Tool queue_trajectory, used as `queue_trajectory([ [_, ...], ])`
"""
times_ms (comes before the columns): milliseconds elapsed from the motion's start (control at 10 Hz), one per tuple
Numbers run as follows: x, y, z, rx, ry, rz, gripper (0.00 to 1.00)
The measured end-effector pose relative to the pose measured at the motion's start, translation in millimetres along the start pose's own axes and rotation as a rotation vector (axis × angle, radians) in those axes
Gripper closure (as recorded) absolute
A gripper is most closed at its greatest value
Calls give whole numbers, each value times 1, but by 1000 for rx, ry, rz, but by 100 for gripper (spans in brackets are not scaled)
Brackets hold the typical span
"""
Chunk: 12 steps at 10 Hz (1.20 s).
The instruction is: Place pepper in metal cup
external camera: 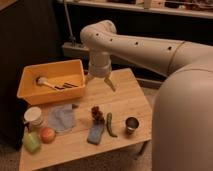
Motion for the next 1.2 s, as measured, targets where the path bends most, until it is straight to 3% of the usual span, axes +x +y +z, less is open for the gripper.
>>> queue_trajectory([
  [500, 0, -1, 0, -4, -3, -2, 20],
  [900, 5, -37, 23, -109, 14, -26, 20],
  [1200, 18, -50, 55, -126, -10, -70, 20],
])
